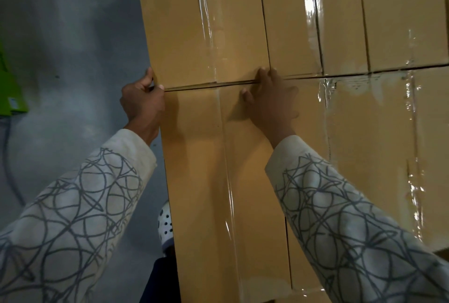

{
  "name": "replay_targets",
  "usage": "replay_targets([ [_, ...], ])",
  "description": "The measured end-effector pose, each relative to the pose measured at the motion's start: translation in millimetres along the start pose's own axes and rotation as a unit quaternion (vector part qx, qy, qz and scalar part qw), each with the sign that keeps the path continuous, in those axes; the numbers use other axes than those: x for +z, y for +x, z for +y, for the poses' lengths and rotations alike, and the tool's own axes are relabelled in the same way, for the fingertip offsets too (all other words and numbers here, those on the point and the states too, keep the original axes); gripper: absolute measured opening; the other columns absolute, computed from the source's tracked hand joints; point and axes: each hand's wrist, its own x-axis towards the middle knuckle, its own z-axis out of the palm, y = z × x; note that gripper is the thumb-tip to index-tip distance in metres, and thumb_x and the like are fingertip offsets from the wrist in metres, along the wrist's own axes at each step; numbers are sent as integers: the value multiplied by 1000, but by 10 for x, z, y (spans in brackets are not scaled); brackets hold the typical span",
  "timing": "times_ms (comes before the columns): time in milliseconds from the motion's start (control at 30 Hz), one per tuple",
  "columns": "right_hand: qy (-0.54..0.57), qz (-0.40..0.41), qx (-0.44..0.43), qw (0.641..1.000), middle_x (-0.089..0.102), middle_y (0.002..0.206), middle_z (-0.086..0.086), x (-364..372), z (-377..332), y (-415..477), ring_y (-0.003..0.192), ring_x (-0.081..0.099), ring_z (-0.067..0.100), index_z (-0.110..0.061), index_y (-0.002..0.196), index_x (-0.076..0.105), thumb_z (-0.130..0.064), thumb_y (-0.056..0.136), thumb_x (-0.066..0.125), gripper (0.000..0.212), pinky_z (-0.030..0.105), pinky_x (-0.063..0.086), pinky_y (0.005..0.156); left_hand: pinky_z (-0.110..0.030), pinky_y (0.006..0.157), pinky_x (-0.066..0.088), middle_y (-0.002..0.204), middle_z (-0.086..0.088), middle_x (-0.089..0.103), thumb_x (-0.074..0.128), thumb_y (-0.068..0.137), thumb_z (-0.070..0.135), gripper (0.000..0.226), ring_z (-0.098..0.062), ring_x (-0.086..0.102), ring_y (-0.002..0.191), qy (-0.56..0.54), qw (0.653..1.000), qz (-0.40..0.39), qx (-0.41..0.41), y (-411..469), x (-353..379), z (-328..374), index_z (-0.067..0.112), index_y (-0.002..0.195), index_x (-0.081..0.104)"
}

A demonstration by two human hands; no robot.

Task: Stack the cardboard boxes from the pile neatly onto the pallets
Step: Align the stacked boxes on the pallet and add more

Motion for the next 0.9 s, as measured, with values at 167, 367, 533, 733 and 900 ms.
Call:
replay_targets([
  [167, 38, -5, 12, 999, 20, 167, -11, -43, -80, -34, 143, 19, 36, -32, 158, 24, -49, 91, 63, 80, 70, 33, 99, 1, 87, 42, 139, 4, 64, 72, 93, 8, 49, 2, 58, 119, 24, 1000, -7, -6, 39, -5, -27, 21, 139, 63],
  [367, 170, 8, 64, 983, 39, 154, -10, -149, 6, -63, 138, 25, 30, -30, 156, 22, -26, 83, 72, 88, 65, 30, 102, -6, 90, 36, 130, 11, 63, 69, 97, 16, 51, 1, 53, 108, 82, 996, -27, 7, 26, -61, -10, 24, 146, 57],
  [533, 165, 67, 95, 979, 35, 157, -9, -83, 219, -399, 141, 26, 25, -28, 153, 32, -25, 87, 70, 76, 65, 31, 102, -11, 97, 38, 150, 8, 54, 71, 96, 15, 65, 3, 50, 120, 85, 994, -69, 4, -44, -100, -70, 28, 154, 45],
  [733, 123, 36, 104, 986, 16, 169, -11, 49, 520, -950, 149, 16, 25, -28, 150, 42, -31, 90, 68, 66, 67, 24, 108, -50, 107, 50, 143, 5, 60, 69, 77, 66, 80, -24, 57, 130, 149, 981, -118, 22, -526, -245, -237, 41, 148, 45],
  [900, 109, 2, 92, 990, 15, 169, -11, 25, 664, -1602, 149, 16, 24, -29, 149, 43, -32, 89, 65, 64, 65, 25, 107, -58, 118, 30, 159, -11, 39, 74, 85, 56, 90, -37, 34, 147, 251, 961, -113, 2, -1461, -413, -312, 27, 159, 31],
])
